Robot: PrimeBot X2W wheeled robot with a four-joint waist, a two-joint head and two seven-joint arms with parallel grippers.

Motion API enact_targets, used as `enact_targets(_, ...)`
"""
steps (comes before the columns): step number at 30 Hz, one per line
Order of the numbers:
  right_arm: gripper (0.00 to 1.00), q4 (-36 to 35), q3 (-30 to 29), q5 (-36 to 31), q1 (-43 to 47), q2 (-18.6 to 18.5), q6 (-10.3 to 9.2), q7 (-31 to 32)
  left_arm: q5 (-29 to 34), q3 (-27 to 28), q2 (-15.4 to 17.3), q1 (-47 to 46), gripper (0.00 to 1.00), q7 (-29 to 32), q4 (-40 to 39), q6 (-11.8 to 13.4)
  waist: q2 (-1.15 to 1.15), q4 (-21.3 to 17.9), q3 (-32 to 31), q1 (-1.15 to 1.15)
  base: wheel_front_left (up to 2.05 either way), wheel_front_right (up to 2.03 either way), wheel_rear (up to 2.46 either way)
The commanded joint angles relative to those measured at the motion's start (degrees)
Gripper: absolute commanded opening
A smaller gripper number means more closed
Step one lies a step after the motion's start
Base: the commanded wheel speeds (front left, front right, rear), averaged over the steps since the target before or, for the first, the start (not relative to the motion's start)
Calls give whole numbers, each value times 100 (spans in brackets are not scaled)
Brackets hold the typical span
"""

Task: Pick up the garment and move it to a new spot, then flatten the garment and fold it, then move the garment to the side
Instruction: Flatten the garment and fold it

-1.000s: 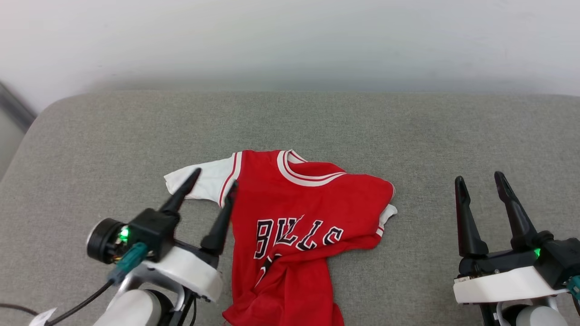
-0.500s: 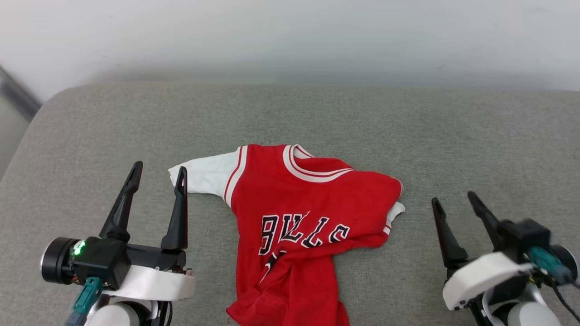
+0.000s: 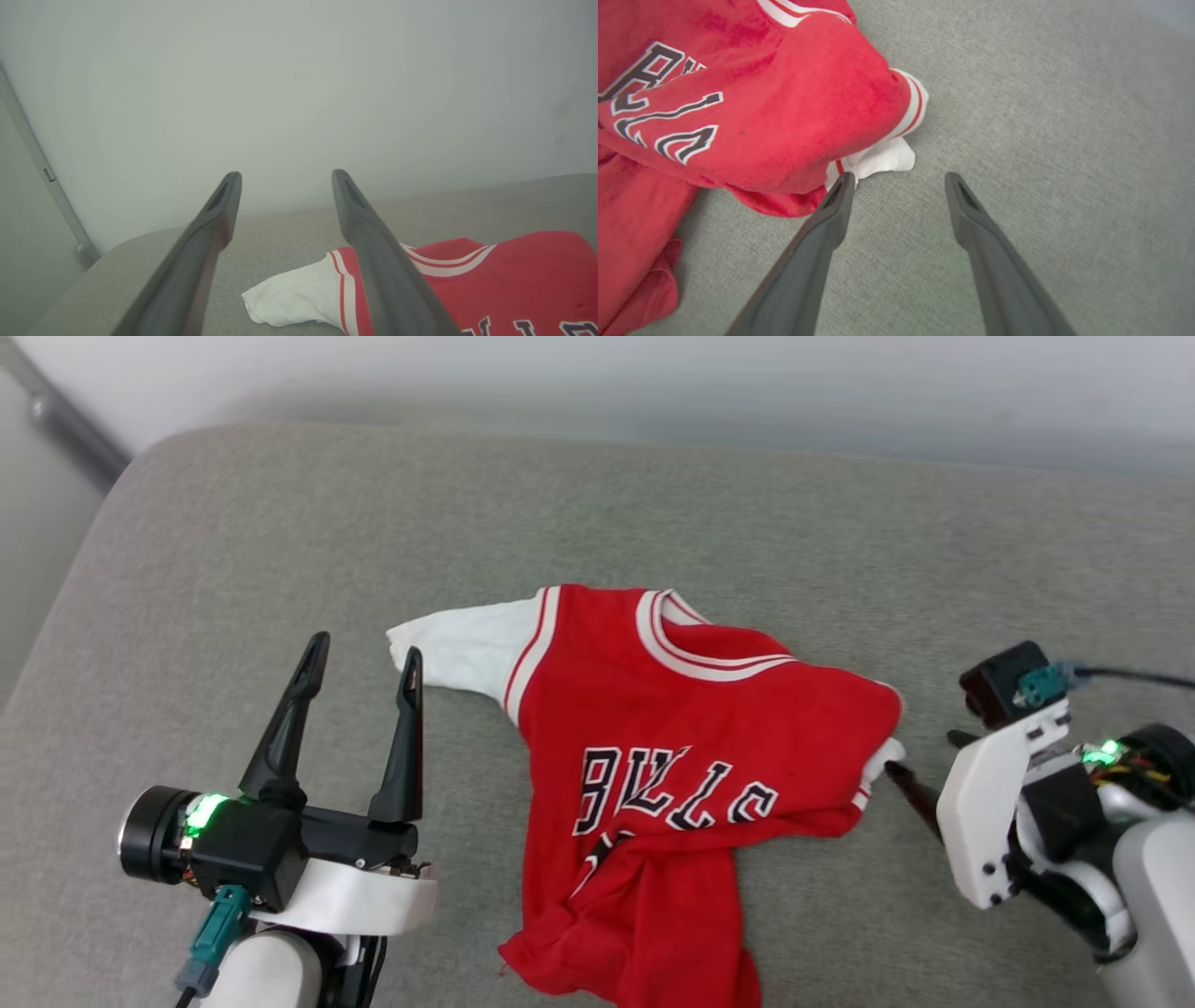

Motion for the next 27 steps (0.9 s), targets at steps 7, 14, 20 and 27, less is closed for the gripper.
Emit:
enact_targets(7,100,486,52,257,-581,-289,-2,655,166,145,-376,-248,100,-14,-20,-289,0,551,451,0,0,0,0)
enact_targets(14,100,1109,323,419,-689,-377,-1,630,348,308,-587,-340,100,-14,45,-502,0,822,618,0,0,0,0)
enact_targets(20,0,1468,853,632,-549,-454,9,599,527,355,-702,-319,100,-14,138,-575,0,900,603,0,0,0,0)
enact_targets(27,0,1510,815,757,-596,-804,-4,304,597,503,-759,-188,100,-14,196,-641,0,728,302,0,0,0,0)
